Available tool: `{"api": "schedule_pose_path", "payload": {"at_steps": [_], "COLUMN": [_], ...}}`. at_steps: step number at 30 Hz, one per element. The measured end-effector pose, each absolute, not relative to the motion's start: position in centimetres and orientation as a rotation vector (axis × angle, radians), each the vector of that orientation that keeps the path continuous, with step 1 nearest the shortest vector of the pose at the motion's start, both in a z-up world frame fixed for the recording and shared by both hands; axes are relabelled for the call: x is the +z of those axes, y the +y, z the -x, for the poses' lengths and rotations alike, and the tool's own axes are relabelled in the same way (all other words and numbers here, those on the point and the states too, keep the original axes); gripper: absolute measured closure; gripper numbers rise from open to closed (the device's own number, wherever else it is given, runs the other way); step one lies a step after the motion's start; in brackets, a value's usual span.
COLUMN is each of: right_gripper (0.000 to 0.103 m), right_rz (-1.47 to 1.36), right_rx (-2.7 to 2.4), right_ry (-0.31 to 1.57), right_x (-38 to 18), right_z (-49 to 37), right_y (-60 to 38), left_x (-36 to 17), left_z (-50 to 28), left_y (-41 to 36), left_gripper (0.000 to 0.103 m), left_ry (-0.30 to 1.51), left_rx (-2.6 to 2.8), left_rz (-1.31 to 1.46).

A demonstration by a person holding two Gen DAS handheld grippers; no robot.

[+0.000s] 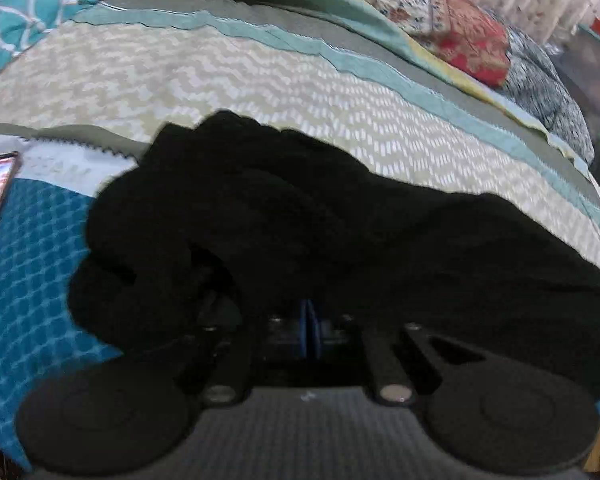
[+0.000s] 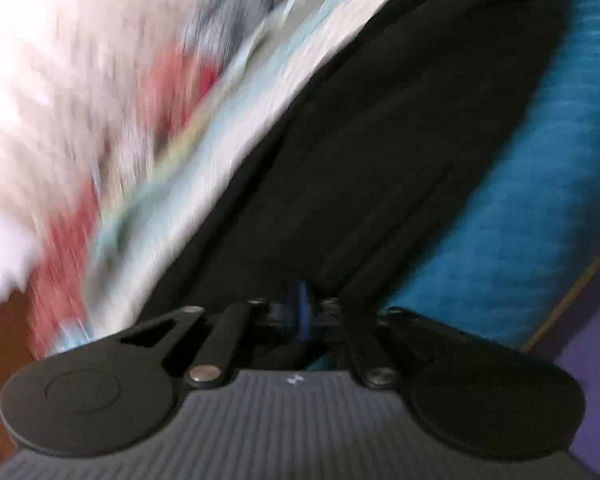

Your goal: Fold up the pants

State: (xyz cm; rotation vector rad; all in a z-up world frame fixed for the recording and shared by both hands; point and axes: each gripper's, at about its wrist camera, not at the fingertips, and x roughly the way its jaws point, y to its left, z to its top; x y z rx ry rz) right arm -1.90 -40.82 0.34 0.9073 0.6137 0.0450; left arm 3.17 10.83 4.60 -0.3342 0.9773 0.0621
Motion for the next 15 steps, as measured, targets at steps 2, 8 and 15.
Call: {"api": "schedule_pose_path", "payload": {"at_steps": [2, 8, 15], "right_gripper": [0.049, 0.049, 0.049], "right_rz": [-0.908, -0.990, -0.992], "right_rx": [-0.066, -0.218, -0.247], "right_ry": [0.488, 0.342, 0.344], "right_x": [0.8, -0.3, -2.3], "right_z": [4.0, 4.8, 3.7], "right_y": [-43.6, -49.1, -51.4], "left_x": [5.9, 8.3, 6.2], "left_z": [-3.0, -4.0, -5.8], "left_y": [9.7, 3.2, -5.1], "left_gripper": [0.091, 0.079, 0.077], "left_ry": [0.968, 0.924, 1.023], "left_rx": [0.072, -0.047, -0.193], "left_rz": [0.296, 0.190, 0.126]}}
